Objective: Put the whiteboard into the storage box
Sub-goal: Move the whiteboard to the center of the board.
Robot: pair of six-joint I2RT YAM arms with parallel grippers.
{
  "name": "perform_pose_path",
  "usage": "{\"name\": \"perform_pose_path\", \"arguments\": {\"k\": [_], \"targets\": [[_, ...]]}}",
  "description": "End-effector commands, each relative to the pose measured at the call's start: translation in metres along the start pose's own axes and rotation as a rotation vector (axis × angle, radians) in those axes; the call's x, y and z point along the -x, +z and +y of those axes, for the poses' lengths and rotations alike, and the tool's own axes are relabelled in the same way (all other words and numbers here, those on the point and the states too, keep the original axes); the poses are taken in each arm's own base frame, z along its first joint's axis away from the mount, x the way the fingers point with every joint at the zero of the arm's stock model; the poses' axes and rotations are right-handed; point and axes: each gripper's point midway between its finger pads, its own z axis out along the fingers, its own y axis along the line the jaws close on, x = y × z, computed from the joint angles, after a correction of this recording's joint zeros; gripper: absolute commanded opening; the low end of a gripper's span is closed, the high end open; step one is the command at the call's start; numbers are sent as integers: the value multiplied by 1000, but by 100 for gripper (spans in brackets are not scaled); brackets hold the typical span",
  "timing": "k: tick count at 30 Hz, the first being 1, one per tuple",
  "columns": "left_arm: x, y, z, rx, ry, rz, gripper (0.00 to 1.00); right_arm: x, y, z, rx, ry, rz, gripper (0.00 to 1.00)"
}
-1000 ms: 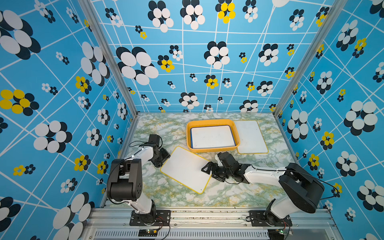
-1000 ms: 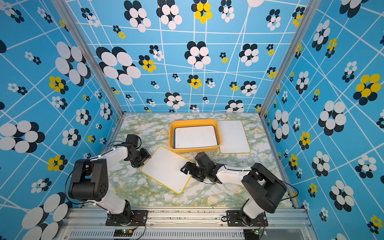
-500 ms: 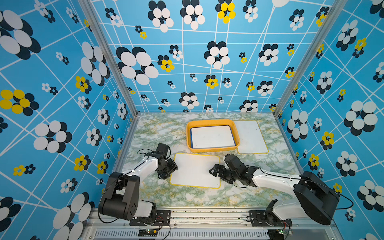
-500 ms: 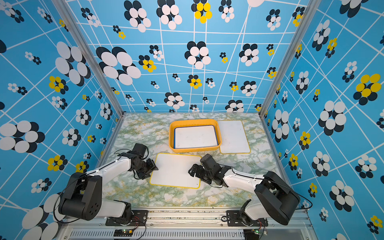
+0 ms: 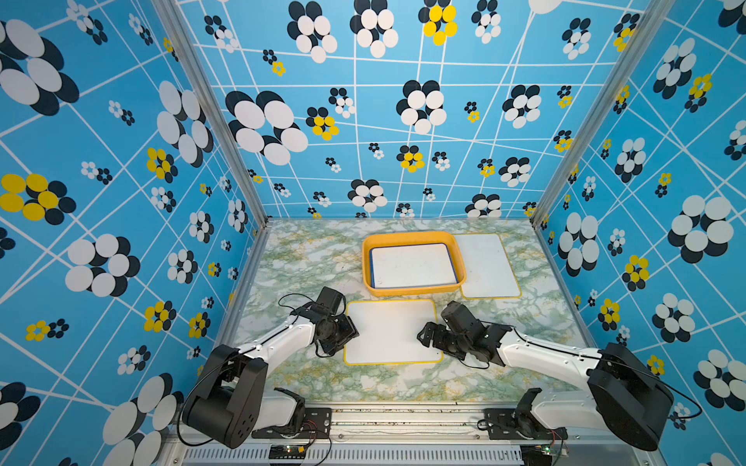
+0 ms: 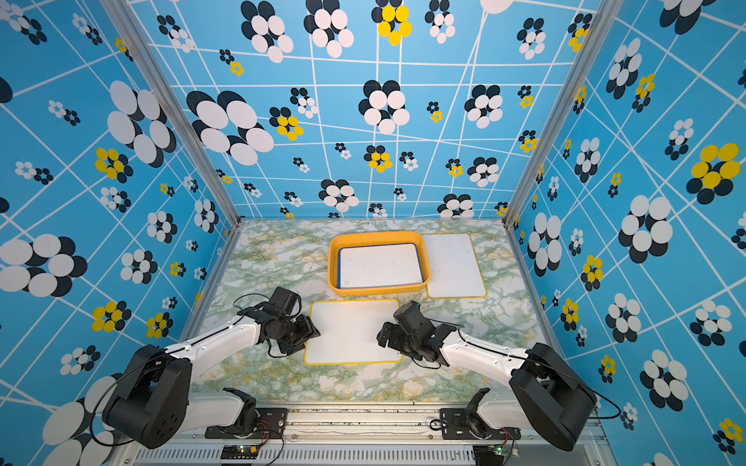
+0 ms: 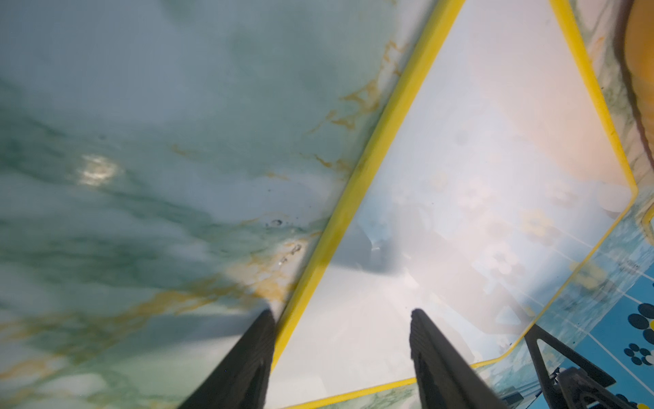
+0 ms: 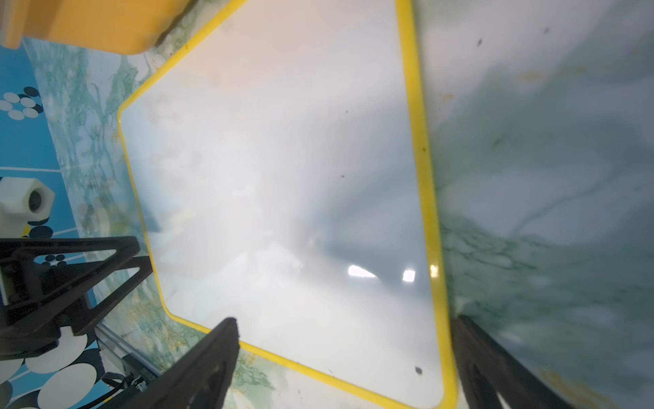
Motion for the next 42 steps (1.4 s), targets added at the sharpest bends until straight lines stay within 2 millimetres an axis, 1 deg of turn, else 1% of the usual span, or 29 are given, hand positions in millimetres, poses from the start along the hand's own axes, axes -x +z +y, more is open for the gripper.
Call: {"name": "perform_pose_path", "arguments": {"k": [1,7,10,13,16,20,22,25,29,34,38,42], "targets": [[-26,17,28,93,-32,102,64,-28,0,-33,-87,39,92,97],[-39,19,20,95,13,130,64,-28,-16,-44,-107,59,52,97],[-44,14,14,105,58,131,64,-26,-23,-49,-118,60,25,97],[-42,6,16,144,107,114,64,-20,-28,-53,-131,49,-15,97],[-35,-5,25,234,165,95,64,-14,-32,-48,-140,8,-28,97],[-27,-16,34,333,242,80,64,0,-38,-37,-167,-79,-51,98],[-23,-17,33,349,275,77,65,9,-42,-33,-182,-128,-71,99],[-21,-14,23,316,313,83,65,21,-44,-27,-186,-175,-92,99],[-20,-9,7,248,362,100,65,32,-42,-27,-190,-197,-100,99],[-15,-7,-4,229,399,97,65,37,-27,-33,-198,-216,-80,99],[-12,-5,-13,212,408,95,65,30,-12,-28,-166,-214,-23,97],[-12,0,-23,174,419,107,65,19,-3,-27,-138,-181,32,96]]}}
